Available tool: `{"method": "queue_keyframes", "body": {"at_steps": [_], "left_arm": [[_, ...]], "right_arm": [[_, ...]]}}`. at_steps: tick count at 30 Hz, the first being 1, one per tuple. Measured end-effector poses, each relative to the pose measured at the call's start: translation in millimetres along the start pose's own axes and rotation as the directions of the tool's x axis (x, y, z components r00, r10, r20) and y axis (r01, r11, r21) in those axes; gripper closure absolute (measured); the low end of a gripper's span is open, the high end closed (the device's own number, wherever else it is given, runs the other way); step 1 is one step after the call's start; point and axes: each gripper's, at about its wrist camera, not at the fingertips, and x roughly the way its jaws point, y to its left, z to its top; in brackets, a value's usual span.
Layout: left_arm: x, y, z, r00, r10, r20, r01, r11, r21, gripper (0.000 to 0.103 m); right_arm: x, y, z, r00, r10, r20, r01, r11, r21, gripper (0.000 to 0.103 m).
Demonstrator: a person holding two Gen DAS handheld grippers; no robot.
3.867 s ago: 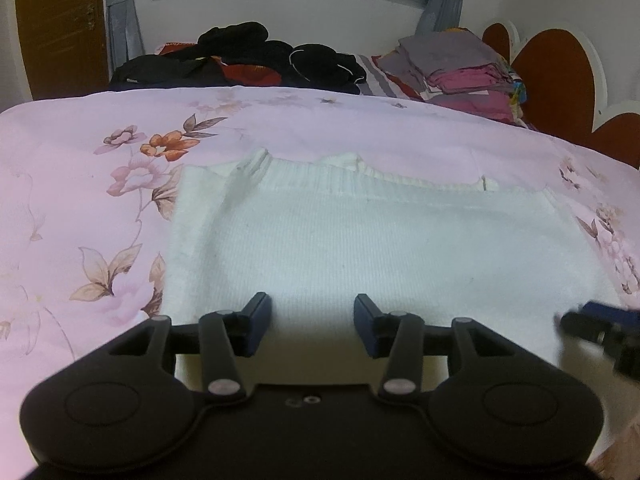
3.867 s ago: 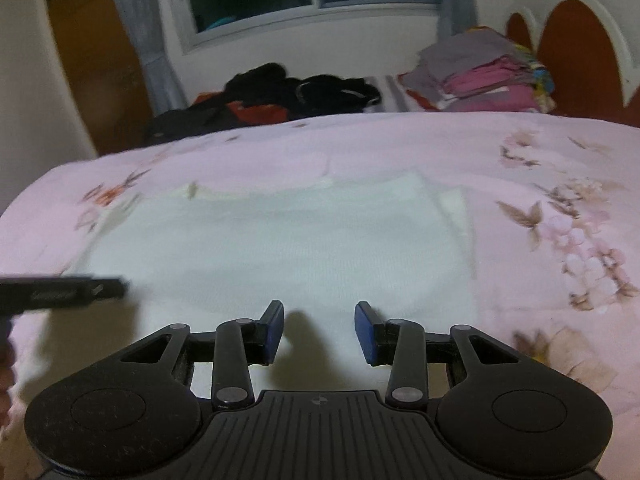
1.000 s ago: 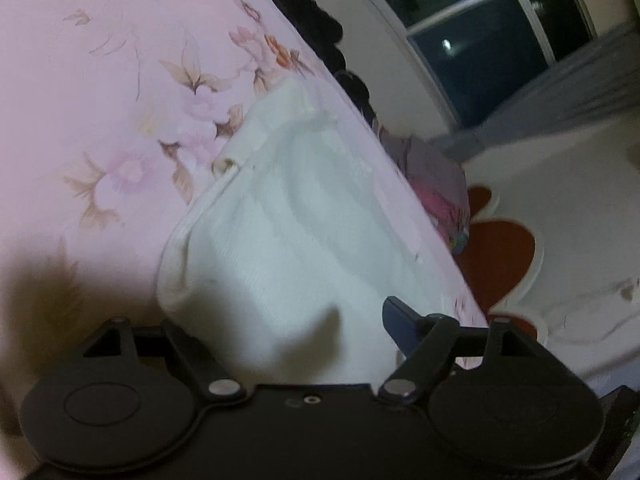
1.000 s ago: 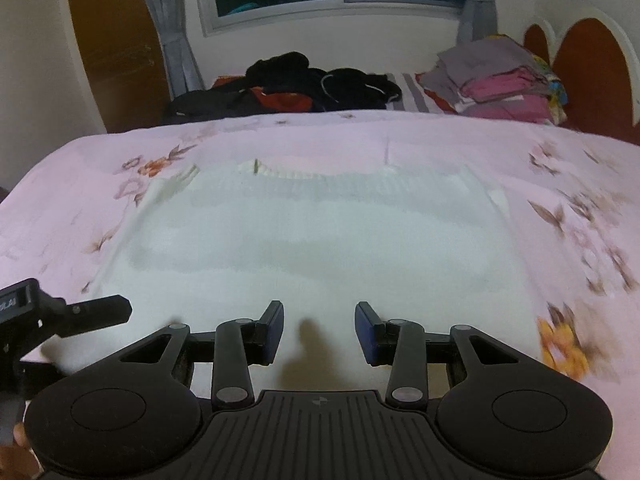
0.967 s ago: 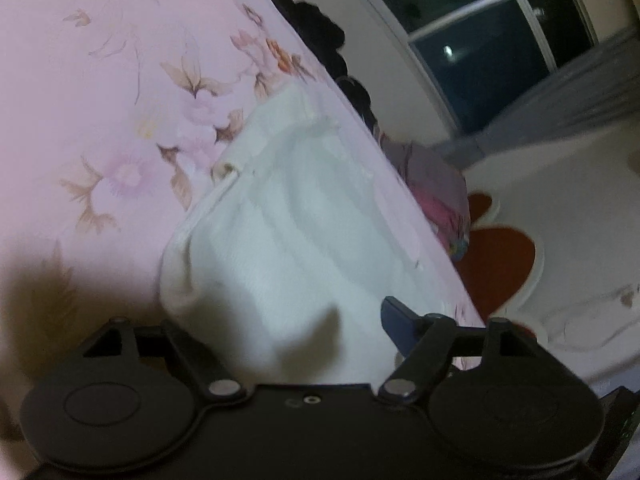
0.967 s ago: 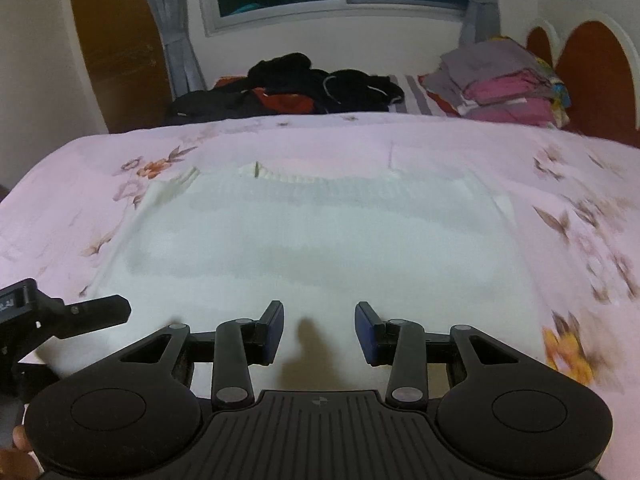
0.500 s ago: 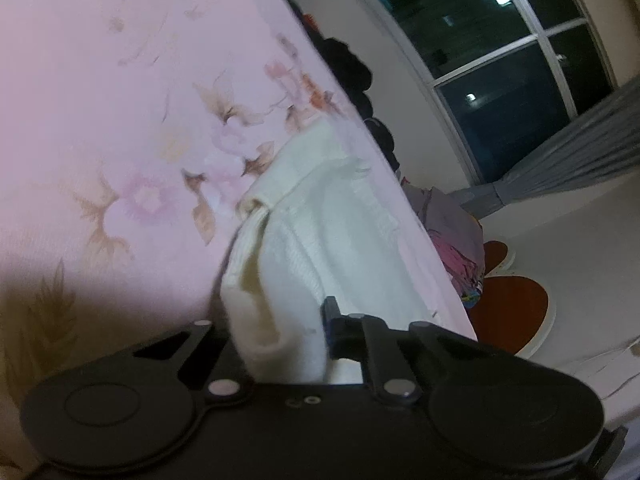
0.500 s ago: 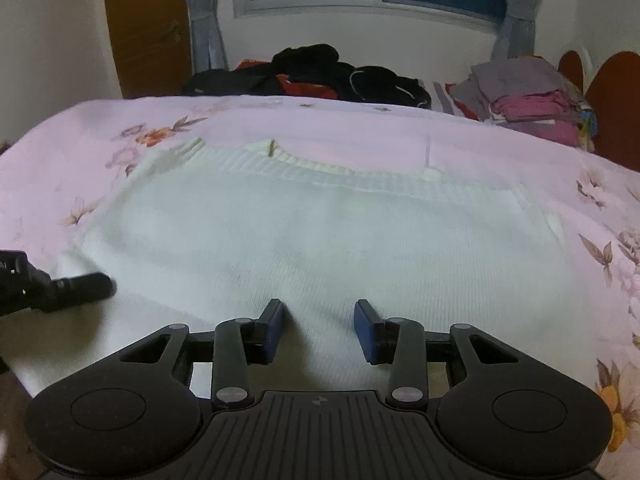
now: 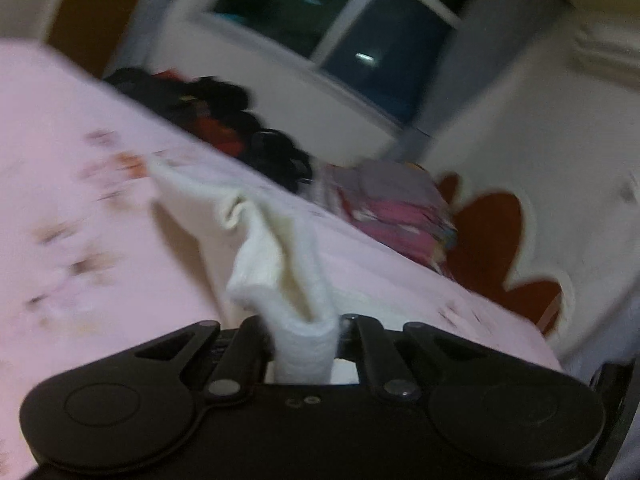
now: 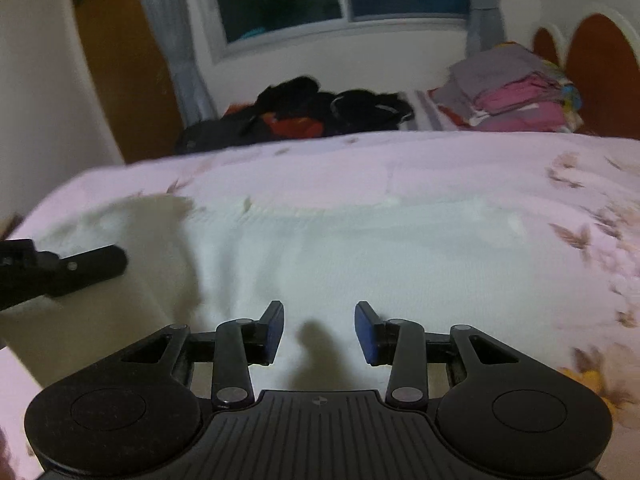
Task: Fold small clothes
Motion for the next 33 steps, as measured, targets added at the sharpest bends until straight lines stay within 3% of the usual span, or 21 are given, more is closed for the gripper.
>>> {"method": "queue_keyframes", "body": {"at_steps": [5, 10, 12, 15, 18, 20, 22, 25, 29, 33], "left_arm": [[29, -64, -30, 0.988, -0.099, -0.118, 0.118, 0.979, 0.164, 0.097], [61, -97, -80, 0.962, -0.075, -0.263, 0.148, 0.952, 0.269, 0.095], [66, -104, -95, 0.949, -0.065, -0.309, 0.160, 0.942, 0.294, 0.086], [59, -113, -106, 0.944, -0.062, -0.323, 0.176, 0.925, 0.338, 0.069], [43, -114, -106, 0.928, -0.105, -0.357, 0.230, 0.917, 0.327, 0.048], [29, -110, -105, 0.921, -0.128, -0.367, 0.257, 0.909, 0.328, 0.042], [16, -105, -101, 0.922, -0.132, -0.363, 0.264, 0.902, 0.342, 0.041], [2, -94, -88, 0.936, -0.118, -0.332, 0.233, 0.914, 0.332, 0.041], [-11, -71, -65, 0.967, -0.053, -0.250, 0.131, 0.944, 0.303, 0.041], [-11, -51, -49, 0.976, 0.008, -0.218, 0.053, 0.960, 0.273, 0.041]], "right_arm": [[-34, -53, 1, 0.998, -0.063, 0.017, 0.061, 0.993, 0.102, 0.064], [-64, -101, -9, 0.989, -0.146, 0.016, 0.141, 0.974, 0.175, 0.064], [-73, -112, -11, 0.990, -0.143, 0.017, 0.137, 0.970, 0.200, 0.064], [-84, -120, -11, 0.994, -0.108, 0.030, 0.099, 0.970, 0.223, 0.064], [-85, -120, -6, 0.999, -0.040, 0.033, 0.031, 0.969, 0.245, 0.064], [-82, -115, -4, 1.000, 0.002, 0.023, -0.008, 0.967, 0.254, 0.064], [-72, -110, -5, 1.000, 0.031, 0.001, -0.030, 0.967, 0.254, 0.064], [-57, -108, -5, 0.997, 0.071, -0.033, -0.059, 0.959, 0.278, 0.064], [-39, -109, -5, 0.995, 0.075, -0.058, -0.055, 0.952, 0.301, 0.064], [-22, -116, -5, 0.995, 0.078, -0.060, -0.055, 0.946, 0.319, 0.064]]}}
